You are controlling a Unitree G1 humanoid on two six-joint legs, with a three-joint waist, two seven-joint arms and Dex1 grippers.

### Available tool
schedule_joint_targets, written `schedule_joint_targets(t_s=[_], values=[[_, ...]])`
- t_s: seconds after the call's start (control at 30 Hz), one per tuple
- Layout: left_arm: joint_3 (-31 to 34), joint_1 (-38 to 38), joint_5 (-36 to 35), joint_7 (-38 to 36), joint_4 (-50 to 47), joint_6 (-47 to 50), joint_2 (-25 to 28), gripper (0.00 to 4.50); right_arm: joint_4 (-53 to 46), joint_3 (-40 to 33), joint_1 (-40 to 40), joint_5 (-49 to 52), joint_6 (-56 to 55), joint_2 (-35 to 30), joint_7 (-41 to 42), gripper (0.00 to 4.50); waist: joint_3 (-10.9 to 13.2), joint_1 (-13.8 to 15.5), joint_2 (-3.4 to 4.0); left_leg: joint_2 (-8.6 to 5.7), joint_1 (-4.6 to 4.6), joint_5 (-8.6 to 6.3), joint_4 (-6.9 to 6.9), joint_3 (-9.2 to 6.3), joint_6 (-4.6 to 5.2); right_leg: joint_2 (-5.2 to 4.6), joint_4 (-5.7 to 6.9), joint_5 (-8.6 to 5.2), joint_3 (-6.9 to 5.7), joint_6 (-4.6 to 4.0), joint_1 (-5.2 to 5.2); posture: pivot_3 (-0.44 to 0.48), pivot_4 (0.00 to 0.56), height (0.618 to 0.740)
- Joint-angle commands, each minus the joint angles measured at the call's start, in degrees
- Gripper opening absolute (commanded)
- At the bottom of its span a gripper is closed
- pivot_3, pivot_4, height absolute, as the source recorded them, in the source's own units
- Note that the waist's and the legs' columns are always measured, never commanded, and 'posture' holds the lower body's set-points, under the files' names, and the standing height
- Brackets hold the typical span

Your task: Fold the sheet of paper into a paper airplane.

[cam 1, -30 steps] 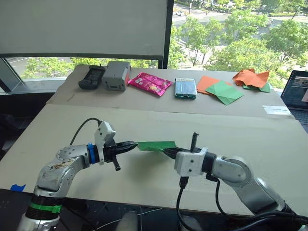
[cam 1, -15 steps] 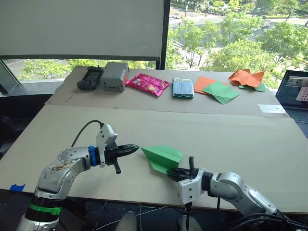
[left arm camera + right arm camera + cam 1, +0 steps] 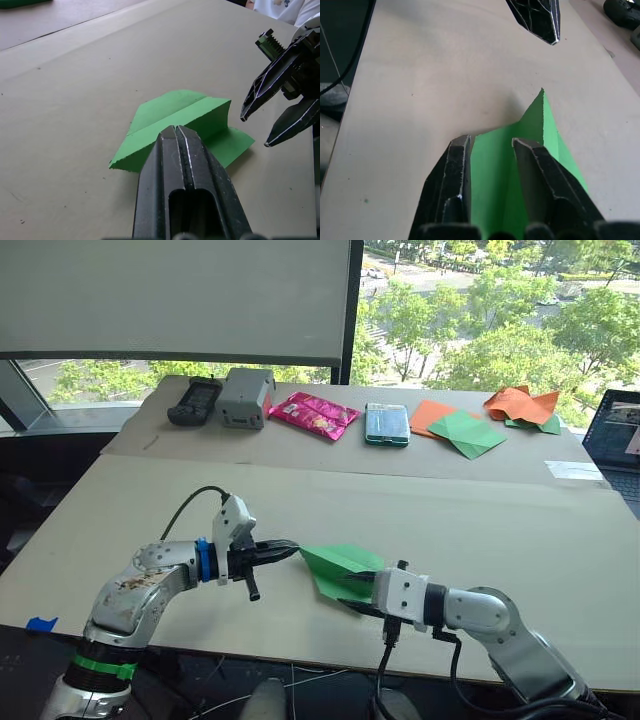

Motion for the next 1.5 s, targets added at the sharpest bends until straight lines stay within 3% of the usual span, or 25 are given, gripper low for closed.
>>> schedule_joint_targets(t_s=[0.03,0.5,0.87,1.5], values=[[-0.79,-3.17,0.51,-0.74,1.21,-1.72,-1.02,0.0,-0.53,-0.56,-1.08,0.88,6.66,1.5,-1.71,0.1,0.0,0.03,0.0,0.0,0.0,0.0,0.0,0.0,0.0,0.0,0.0,0.0,0.0,0.0,-0.02,0.0,0.15,0.706],[-8.3,-11.1,6.7,-3.73,12.66,-7.6,-6.49,0.0,1.38,3.15,3.37,-1.3,13.49,1.25,-3.26,0.04,-0.06,0.03,0.01,-0.03,0.07,0.03,0.01,0.0,0.05,0.02,0.1,0.03,-0.01,0.05,0.07,0.0,0.15,0.706],[-11.8,-12.68,12.9,-4.37,18.38,-10.99,-8.85,0.0,0.71,4.24,3.72,-2.3,14.04,0.74,-4.29,0.04,-0.09,-0.02,0.0,-0.02,0.09,0.04,0.02,-0.01,0.06,0.02,0.13,0.03,-0.02,0.05,0.09,0.0,0.15,0.706],[-12.98,-7.74,14.72,-6.23,12.02,-9.45,-5.37,0.0,0.21,4.25,2.5,-2.86,14.87,1.74,-4.92,0.04,-0.13,-0.18,0.0,-0.01,0.13,0.03,0.02,-0.01,0.04,0.02,0.14,0.02,-0.02,0.04,0.15,0.0,0.15,0.706]])
